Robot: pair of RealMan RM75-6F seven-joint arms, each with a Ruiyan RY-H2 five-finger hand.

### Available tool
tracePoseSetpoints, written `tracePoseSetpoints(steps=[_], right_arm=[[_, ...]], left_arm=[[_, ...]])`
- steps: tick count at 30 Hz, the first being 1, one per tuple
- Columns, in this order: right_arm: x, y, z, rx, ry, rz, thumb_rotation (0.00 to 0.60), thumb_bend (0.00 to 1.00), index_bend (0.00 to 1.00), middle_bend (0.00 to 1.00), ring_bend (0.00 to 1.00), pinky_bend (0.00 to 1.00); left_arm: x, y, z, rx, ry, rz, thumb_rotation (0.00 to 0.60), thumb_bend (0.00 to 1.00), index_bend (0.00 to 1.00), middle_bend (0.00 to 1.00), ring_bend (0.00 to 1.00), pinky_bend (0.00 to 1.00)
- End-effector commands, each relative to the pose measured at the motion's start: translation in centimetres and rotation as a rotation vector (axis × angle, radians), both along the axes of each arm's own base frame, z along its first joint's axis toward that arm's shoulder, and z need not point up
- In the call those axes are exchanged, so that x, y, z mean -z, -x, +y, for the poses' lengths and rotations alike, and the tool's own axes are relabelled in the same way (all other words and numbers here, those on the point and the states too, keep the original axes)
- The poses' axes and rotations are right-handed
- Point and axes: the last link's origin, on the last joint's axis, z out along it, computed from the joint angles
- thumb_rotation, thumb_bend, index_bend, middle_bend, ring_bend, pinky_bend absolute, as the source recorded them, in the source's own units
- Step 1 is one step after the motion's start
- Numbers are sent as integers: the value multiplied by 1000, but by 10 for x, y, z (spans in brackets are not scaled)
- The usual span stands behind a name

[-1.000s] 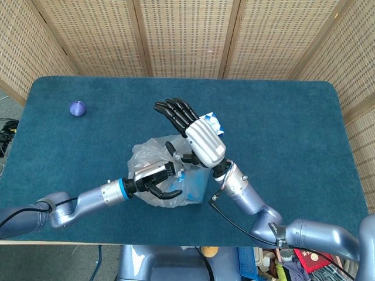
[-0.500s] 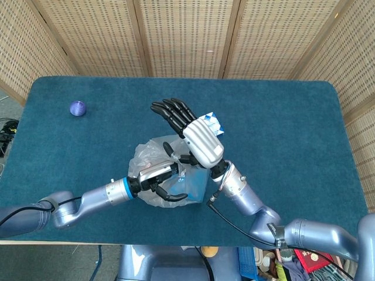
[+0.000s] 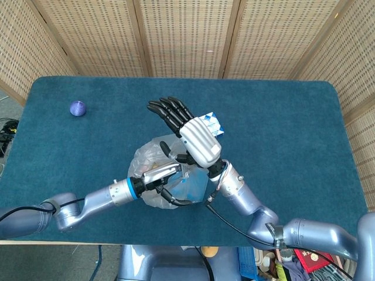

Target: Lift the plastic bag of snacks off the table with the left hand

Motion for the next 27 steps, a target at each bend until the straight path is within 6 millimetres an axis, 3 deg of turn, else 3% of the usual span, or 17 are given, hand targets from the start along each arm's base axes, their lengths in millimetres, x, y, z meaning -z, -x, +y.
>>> tracePoseSetpoints(steps=[1, 8, 16, 18, 23, 27], right_arm=[[0, 0, 0, 1, 1, 1, 600, 588, 53, 105, 0, 0], [1, 0, 2, -1, 1, 5, 600, 588, 53, 105, 0, 0], [3, 1, 2, 1, 0, 10, 600, 586, 53, 105, 0, 0], [3, 1, 2, 1, -2, 8, 600, 587, 53, 105, 0, 0], [4, 0, 2, 0, -2, 8, 600, 584, 53, 105, 0, 0], [3, 0, 2, -1, -1, 7, 600, 584, 53, 105, 0, 0]], left_arm=[[0, 0, -2, -1, 13, 8, 600, 201, 0, 0, 0, 40], [4, -2, -2, -7, 26, 31, 600, 0, 0, 0, 0, 0], [6, 0, -1, -26, 58, 40, 597, 0, 0, 0, 0, 0], [6, 0, -1, -24, 54, 47, 577, 0, 0, 0, 0, 0], [7, -2, -2, -25, 67, 46, 439, 0, 0, 0, 0, 0], [5, -4, -3, -30, 88, 16, 381, 0, 0, 0, 0, 0]])
